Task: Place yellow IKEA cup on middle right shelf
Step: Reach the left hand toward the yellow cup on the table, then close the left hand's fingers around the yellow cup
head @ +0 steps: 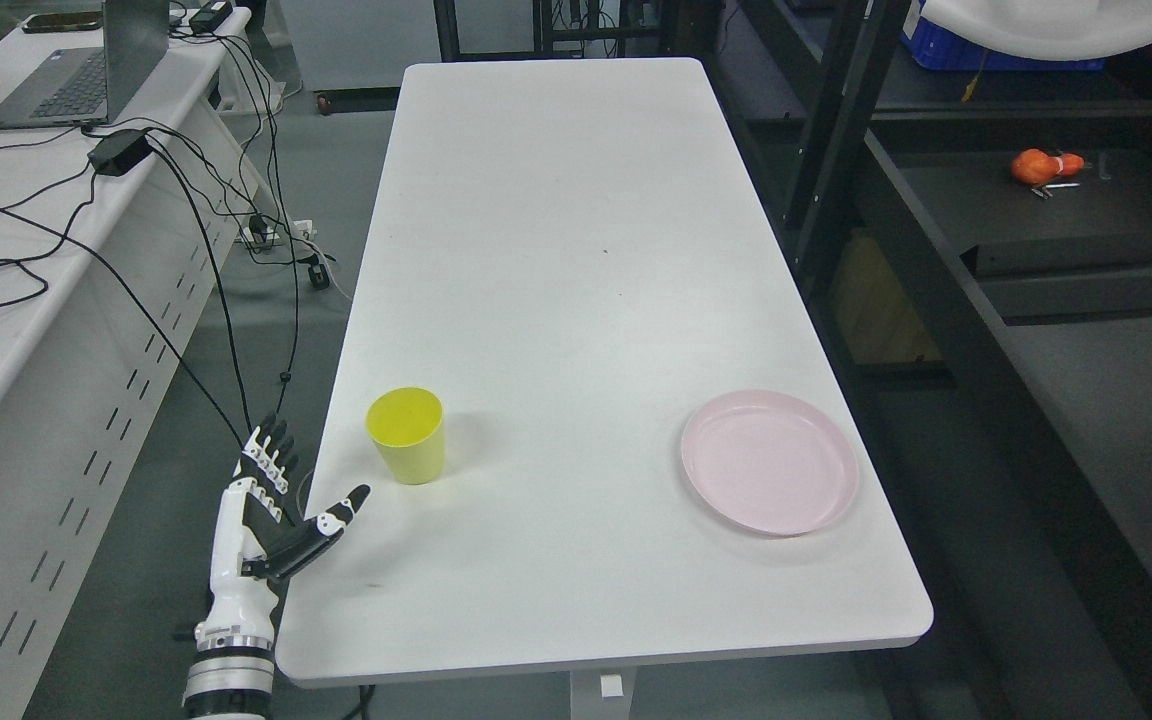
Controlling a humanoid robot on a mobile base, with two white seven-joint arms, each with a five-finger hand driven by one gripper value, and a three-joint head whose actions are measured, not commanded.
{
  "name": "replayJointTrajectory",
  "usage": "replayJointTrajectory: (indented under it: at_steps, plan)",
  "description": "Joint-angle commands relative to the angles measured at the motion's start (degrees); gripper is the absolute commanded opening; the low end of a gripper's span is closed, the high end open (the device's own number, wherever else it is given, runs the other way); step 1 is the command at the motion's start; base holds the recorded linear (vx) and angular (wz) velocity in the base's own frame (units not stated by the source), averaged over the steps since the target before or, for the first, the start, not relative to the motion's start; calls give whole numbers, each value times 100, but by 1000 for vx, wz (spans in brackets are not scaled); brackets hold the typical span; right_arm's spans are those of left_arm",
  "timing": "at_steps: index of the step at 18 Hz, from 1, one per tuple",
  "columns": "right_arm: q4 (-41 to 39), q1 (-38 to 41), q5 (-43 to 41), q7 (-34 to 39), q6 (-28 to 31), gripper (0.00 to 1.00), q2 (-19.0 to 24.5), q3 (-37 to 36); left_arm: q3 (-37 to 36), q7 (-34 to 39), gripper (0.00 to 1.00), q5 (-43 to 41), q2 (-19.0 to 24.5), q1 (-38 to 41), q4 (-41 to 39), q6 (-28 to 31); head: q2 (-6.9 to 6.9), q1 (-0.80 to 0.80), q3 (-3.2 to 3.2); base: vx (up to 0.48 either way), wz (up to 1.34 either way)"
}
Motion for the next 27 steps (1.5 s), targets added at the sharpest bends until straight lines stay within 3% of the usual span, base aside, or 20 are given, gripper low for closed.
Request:
replayJointTrajectory:
  at_steps: [1, 6, 13, 27]
  plan:
    - [0, 79, -141, 4, 1, 99, -100, 97, -51, -2, 99, 3, 100, -71, -7, 19, 0, 0, 0, 20, 19]
    - [0, 79, -141, 4, 1, 99, -100, 97, -121, -37, 99, 3, 100, -97, 11, -59, 0, 0, 0, 54, 12]
    - [0, 79, -141, 4, 1, 99, -100, 97, -1018, -55, 99, 230, 100, -368, 282, -262, 0, 0, 0, 31, 28]
    - [0, 79, -141, 4, 1, 99, -100, 97, -1089, -46, 99, 363, 100, -194, 581, -297, 0, 0, 0, -3, -5]
